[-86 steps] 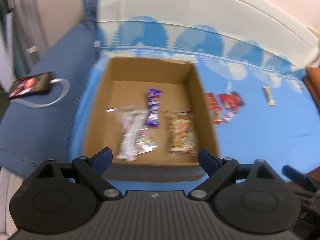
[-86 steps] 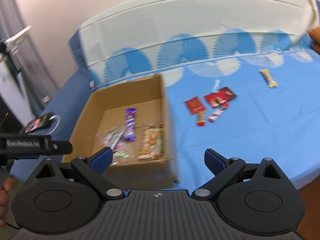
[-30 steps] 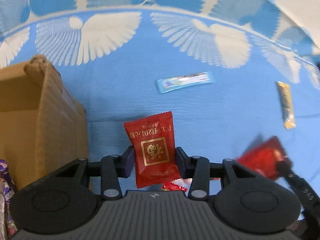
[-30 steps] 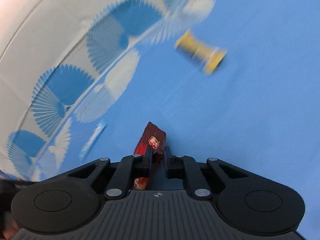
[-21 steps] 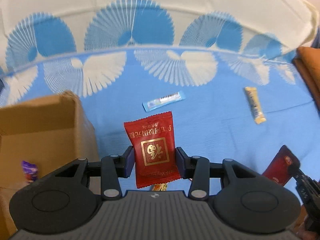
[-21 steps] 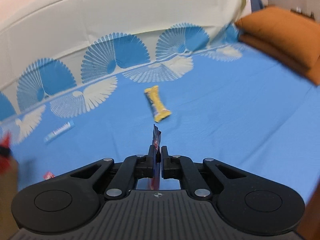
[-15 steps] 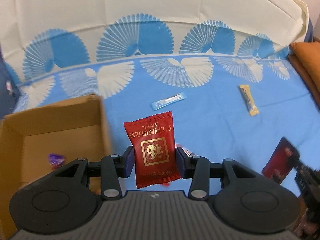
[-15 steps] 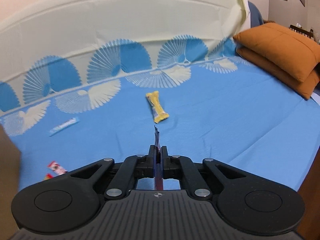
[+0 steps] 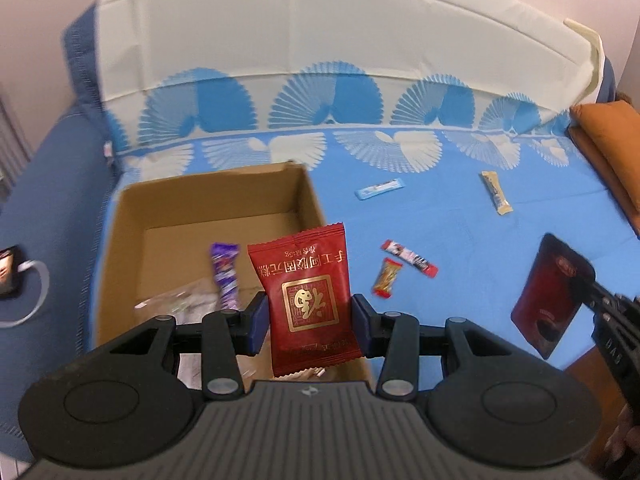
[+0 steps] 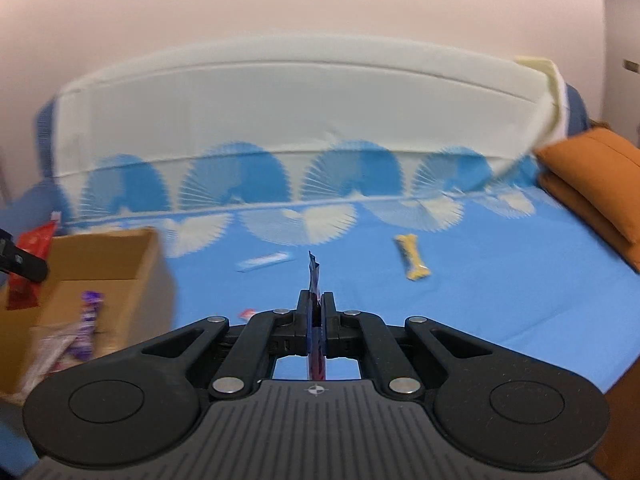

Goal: Organize snacks
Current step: 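Carry the red packet with the left tool while the right tool carries the red pouch to the box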

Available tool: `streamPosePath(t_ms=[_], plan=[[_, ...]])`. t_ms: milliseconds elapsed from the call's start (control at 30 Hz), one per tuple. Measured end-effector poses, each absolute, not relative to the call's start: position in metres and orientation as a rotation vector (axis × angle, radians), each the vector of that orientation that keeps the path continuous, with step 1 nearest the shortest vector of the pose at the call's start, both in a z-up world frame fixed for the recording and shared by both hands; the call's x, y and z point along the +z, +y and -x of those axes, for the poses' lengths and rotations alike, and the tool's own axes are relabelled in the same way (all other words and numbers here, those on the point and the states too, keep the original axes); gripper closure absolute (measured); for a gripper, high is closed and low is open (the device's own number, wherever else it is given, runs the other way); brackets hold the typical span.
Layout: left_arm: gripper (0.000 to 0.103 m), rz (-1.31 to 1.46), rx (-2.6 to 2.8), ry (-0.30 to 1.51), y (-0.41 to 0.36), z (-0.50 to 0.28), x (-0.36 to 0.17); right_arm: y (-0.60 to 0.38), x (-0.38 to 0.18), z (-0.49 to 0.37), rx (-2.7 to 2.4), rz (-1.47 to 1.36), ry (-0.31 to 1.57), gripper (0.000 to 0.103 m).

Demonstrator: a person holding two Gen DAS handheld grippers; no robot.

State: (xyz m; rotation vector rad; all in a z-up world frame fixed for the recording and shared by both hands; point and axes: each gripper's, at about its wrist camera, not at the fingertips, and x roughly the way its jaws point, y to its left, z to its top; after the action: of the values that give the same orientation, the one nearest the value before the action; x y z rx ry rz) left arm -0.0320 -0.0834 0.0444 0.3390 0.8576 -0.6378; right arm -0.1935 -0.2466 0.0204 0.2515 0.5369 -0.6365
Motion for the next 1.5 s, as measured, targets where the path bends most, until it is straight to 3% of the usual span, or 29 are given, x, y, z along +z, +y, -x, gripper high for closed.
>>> streamPosePath(t_ms=[533,1500], plan=[[0.055,-0.202,-0.528,0.862,0.072,0.074,0.047,-0.111,0.065,0.198,-0.375,-0.197,0.539,0.099],[0.055,-0.129,-0.505,0.852,0.112,0.066,0.046,-0.062,0.079,0.174,-0.296,-0.105,0.576,0.099]])
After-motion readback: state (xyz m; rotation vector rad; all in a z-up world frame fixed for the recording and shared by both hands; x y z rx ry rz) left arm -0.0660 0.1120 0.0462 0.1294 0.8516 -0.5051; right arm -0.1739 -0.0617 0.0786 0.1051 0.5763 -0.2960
